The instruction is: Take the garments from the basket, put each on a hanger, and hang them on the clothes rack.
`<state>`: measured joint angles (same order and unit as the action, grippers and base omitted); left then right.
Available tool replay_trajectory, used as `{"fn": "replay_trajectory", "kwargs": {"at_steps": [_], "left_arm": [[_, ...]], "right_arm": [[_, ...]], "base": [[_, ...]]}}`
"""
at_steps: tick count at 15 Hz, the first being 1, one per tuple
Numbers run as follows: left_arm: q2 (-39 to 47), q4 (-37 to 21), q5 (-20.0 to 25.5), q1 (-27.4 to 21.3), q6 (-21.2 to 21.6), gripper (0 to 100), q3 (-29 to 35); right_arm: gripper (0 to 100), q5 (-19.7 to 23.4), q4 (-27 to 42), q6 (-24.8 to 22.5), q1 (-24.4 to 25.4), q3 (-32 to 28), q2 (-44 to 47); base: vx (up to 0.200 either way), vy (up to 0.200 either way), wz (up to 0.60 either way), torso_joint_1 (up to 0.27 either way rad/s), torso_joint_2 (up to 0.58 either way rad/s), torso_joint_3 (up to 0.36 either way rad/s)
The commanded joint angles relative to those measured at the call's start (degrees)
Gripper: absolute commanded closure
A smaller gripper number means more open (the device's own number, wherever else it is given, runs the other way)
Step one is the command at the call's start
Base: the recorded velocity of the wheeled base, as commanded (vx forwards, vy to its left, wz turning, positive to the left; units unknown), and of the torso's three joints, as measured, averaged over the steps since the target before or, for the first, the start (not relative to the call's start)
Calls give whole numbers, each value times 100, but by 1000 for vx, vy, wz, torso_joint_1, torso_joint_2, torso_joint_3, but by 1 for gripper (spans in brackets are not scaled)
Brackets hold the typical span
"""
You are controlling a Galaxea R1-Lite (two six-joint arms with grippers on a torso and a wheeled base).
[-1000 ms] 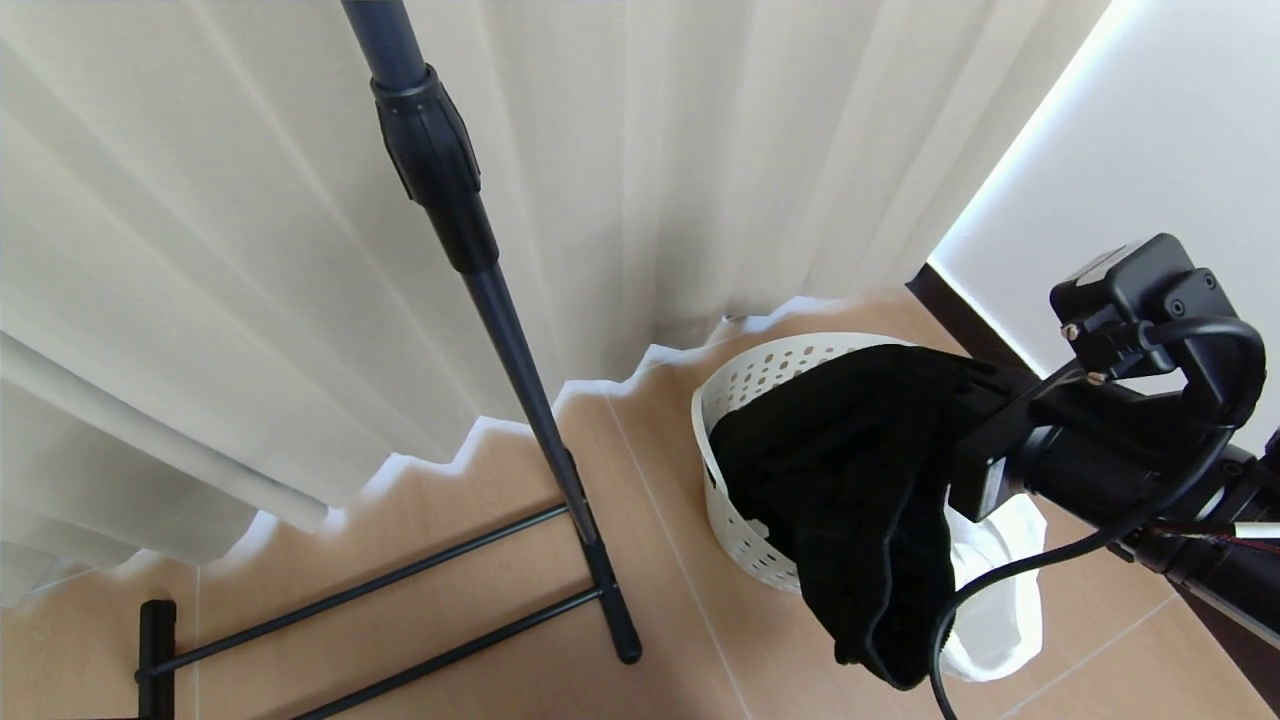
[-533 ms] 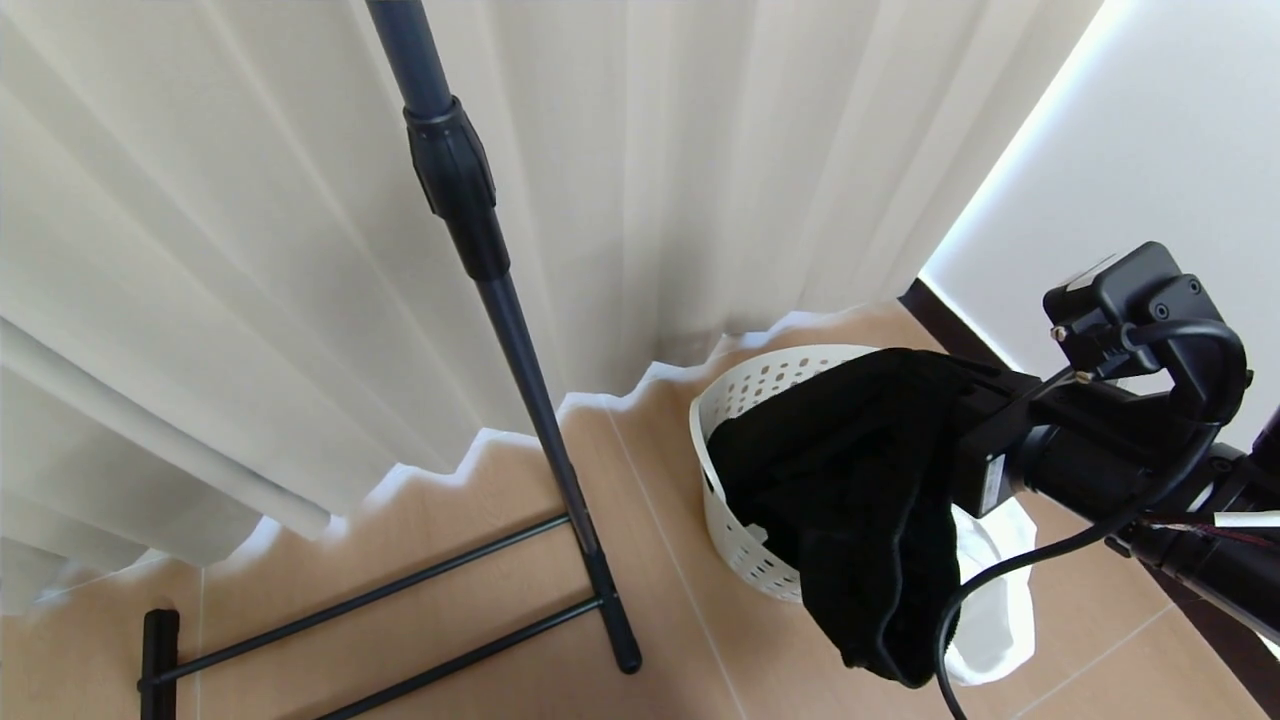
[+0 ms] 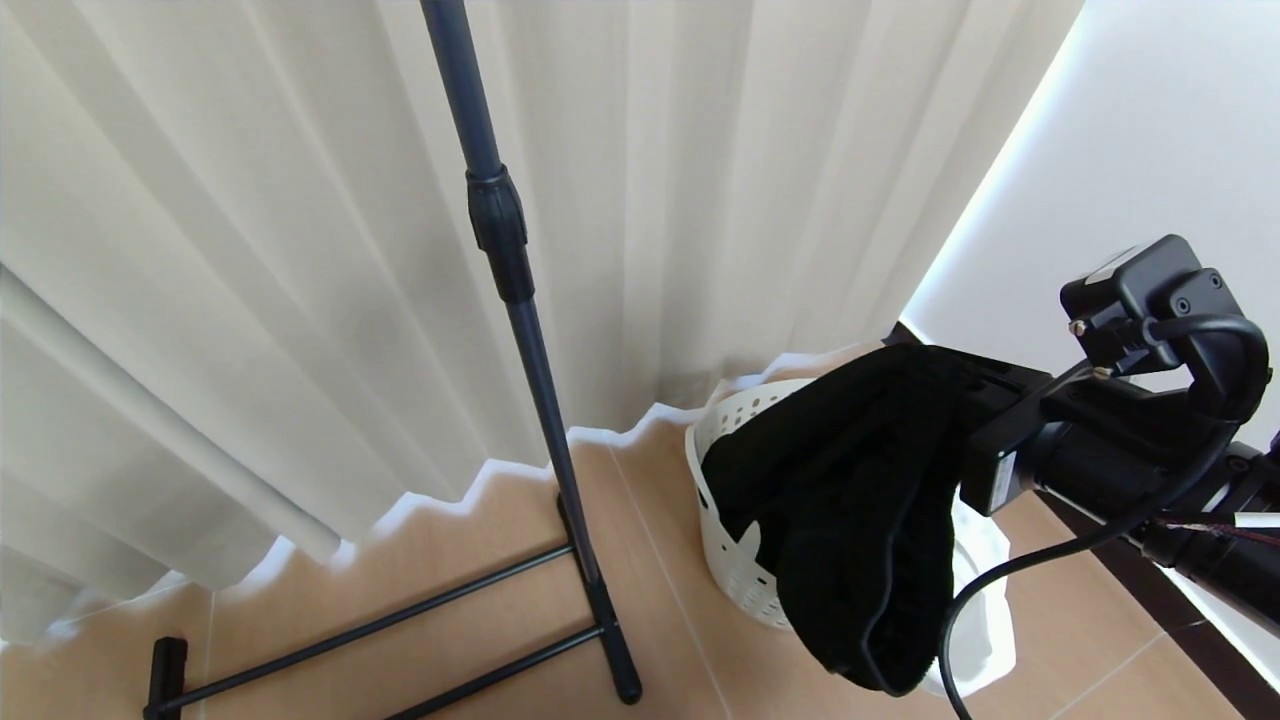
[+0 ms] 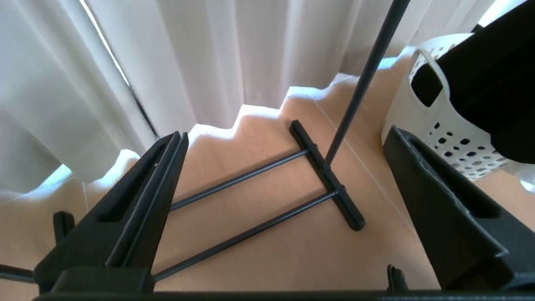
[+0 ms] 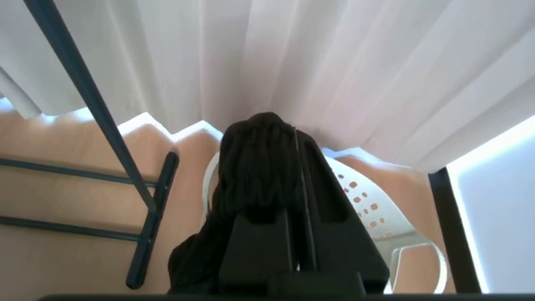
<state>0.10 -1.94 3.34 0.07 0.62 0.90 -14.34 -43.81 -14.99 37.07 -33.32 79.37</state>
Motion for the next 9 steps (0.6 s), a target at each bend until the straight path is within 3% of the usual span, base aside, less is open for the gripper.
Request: {"fn": "replay_trajectory", "kwargs": {"at_steps": [1,9], "left_arm": [[-1,0,0,1,-1,0,-2],[-1,0,0,1,-1,0,-2]], "right_arm": [[100,-8,-4,-3,-7,18,-27],[100,10,-4,-3,-42,1,-45]], "base": [[0,0,0,-7,2,193],[0,0,0,1,2,201]]}}
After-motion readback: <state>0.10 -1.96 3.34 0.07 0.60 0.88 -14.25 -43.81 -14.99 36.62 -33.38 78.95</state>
